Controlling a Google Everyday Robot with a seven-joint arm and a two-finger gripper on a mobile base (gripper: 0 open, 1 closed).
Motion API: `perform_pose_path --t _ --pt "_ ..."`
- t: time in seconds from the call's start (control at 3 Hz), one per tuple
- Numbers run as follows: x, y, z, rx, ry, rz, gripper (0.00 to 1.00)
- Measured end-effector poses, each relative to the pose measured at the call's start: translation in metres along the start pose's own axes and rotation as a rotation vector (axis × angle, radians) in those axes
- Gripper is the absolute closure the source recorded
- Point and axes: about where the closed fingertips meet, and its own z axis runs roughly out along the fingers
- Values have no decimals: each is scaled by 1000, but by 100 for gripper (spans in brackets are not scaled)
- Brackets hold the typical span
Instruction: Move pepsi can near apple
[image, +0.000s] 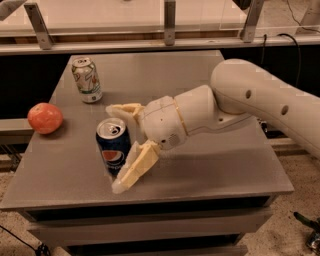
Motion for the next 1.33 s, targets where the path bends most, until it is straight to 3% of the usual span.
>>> perform_pose_path --t 0.33,0.67,1.0,1.33 --pt "4 -9 17 17 -13 0 16" --pt "9 -15 26 31 -20 3 39" --pt "13 -17 26 52 -22 10 63" --pt "12 -17 25 53 -22 10 94"
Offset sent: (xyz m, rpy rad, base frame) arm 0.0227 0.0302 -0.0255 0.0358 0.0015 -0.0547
